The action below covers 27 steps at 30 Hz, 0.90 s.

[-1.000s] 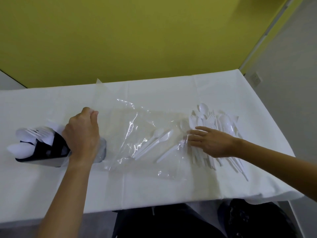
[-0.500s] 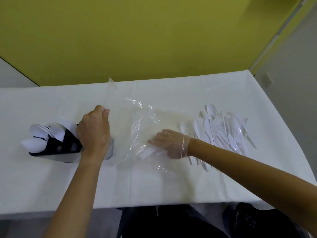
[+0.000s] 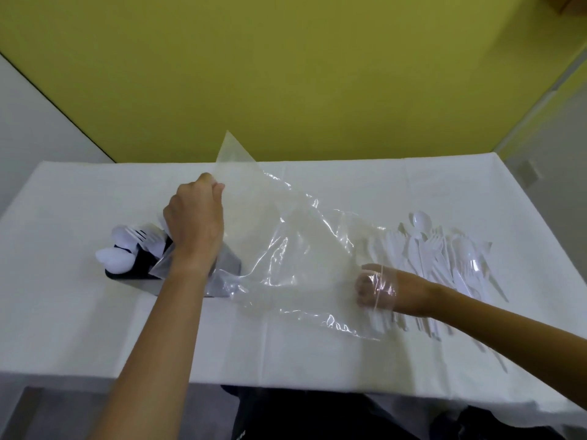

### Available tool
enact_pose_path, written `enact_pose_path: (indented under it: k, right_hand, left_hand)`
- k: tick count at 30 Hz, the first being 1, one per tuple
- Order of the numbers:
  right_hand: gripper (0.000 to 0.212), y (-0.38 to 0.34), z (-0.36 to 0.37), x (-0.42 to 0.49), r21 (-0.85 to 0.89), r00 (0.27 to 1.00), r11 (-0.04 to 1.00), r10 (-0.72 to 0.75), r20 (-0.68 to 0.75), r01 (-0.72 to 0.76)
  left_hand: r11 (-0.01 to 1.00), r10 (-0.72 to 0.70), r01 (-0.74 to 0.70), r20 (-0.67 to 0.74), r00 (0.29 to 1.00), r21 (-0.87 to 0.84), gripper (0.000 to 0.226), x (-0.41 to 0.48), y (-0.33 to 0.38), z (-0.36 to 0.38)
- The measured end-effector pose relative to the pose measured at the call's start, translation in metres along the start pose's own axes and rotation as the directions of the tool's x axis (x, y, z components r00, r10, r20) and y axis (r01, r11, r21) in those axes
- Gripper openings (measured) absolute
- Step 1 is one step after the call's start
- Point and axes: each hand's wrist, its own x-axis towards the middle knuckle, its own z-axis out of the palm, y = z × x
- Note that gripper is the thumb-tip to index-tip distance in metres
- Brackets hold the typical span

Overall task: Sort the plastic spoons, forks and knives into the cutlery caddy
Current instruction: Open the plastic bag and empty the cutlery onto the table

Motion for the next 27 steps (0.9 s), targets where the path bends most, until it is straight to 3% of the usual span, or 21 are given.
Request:
enact_pose_path:
  k: [1, 2, 3, 4, 5, 7, 8, 9, 12, 15, 19, 22, 24, 27]
  right_hand:
    - [0.056, 0.001, -0.005, -0.007, -0.136, 0.99, 0.984, 0.098, -0.1, -0.112]
    - [0.049, 0.001, -0.005, -0.013, -0.26, 0.99, 0.959, 0.087, -0.115, -0.114]
    - [0.025, -0.004, -0.006, -0.009, -0.493, 0.988, 0.864, 0.029, -0.155, -0.102]
    - [0.006, -0.007, -0.01, -0.01, -0.652, 0.996, 0.753, -0.068, 0.05, 0.084]
    - [0.012, 0.001, -0.007, -0.01, -0.684, 0.975, 0.696, -0.179, 0.128, 0.218]
    - [0.026, 0.003, -0.014, -0.014, -0.673, 0.96, 0.686, -0.161, 0.229, 0.276]
    - [0.035, -0.004, -0.021, -0.018, -0.674, 0.948, 0.691, -0.048, 0.316, 0.26]
    - [0.047, -0.002, -0.018, -0.02, -0.66, 0.943, 0.701, -0.051, 0.33, 0.269]
    - [0.071, -0.008, -0.016, -0.023, -0.476, 0.972, 0.868, -0.028, 0.234, 0.14]
    - [0.05, -0.022, -0.018, -0.017, -0.238, 0.999, 0.971, 0.04, 0.029, -0.032]
    - [0.036, -0.035, -0.009, 0.003, 0.061, 0.962, 0.978, 0.207, -0.175, -0.199]
    - [0.051, -0.044, -0.008, 0.025, 0.39, 0.892, 0.88, 0.382, -0.24, -0.272]
    - [0.068, -0.053, -0.014, 0.038, 0.6, 0.86, 0.751, 0.472, -0.194, -0.277]
    - [0.089, -0.056, -0.021, 0.058, 0.818, 0.864, 0.541, 0.488, -0.12, -0.193]
  left_hand:
    - [1.0, -0.006, 0.006, -0.01, 1.0, 0.003, 0.027, 0.003, -0.001, -0.002]
    - [1.0, -0.011, 0.012, -0.019, 1.0, 0.006, 0.027, 0.006, -0.003, -0.004]
    - [1.0, -0.02, 0.021, -0.029, 0.999, 0.01, 0.027, 0.01, -0.007, -0.006]
    - [0.999, -0.03, 0.031, -0.041, 0.999, 0.012, 0.027, 0.013, -0.011, -0.008]
    - [0.999, -0.034, 0.035, -0.054, 0.998, 0.01, 0.027, 0.017, -0.013, -0.011]
    - [0.999, -0.043, 0.044, -0.071, 0.997, 0.014, 0.028, 0.02, -0.017, -0.017]
    - [0.999, -0.046, 0.047, -0.078, 0.996, 0.012, 0.029, 0.021, -0.018, -0.02]
    - [0.999, -0.05, 0.051, -0.081, 0.995, 0.007, 0.029, 0.021, -0.02, -0.022]
    - [0.996, -0.082, 0.078, -0.101, 0.992, -0.047, 0.027, 0.021, -0.025, -0.021]
    - [0.986, -0.091, 0.072, -0.126, 0.988, -0.147, 0.026, 0.017, -0.024, -0.024]
    - [0.909, -0.112, 0.043, -0.142, 0.984, -0.415, 0.023, 0.016, -0.02, -0.041]
    - [0.783, -0.161, 0.05, -0.125, 0.979, -0.62, 0.018, 0.019, -0.019, -0.057]
    - [0.721, -0.18, 0.066, -0.094, 0.979, -0.689, 0.014, 0.019, -0.013, -0.067]
    - [0.592, -0.19, 0.077, -0.046, 0.981, -0.802, 0.011, 0.02, -0.002, -0.079]
